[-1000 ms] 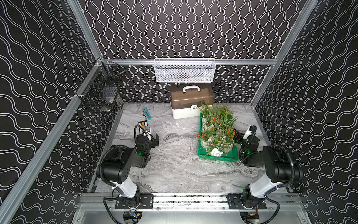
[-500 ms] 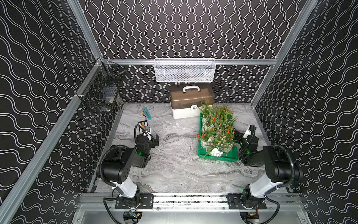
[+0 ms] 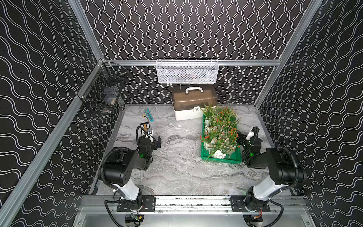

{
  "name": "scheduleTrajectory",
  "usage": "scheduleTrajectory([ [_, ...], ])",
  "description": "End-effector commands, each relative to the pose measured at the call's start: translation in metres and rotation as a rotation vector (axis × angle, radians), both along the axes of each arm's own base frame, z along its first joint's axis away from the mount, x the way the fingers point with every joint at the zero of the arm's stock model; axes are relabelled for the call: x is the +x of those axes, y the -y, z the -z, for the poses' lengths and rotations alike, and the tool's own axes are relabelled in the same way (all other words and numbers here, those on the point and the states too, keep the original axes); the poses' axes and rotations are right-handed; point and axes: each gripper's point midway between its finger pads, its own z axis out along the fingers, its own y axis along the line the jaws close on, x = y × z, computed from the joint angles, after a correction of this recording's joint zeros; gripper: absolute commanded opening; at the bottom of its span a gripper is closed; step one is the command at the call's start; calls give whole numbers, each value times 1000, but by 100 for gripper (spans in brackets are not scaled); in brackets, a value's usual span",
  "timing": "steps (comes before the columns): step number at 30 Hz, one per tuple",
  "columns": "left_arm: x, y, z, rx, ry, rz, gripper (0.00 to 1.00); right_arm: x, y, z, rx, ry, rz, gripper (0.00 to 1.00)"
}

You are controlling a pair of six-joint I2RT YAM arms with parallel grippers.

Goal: Put the potted gypsophila into the storage box
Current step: Reset both arms

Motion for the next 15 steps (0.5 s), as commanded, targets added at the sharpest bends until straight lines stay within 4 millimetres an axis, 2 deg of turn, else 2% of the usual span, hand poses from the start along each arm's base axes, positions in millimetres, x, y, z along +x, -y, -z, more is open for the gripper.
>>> scheduleTrajectory([
  [1, 3, 0, -6, 4, 21, 1, 99, -5, -1, 18, -26, -79, -11, 100],
  [15, 3, -1, -5, 3, 21, 1, 99, -5, -2, 18, -26, -78, -12, 100],
])
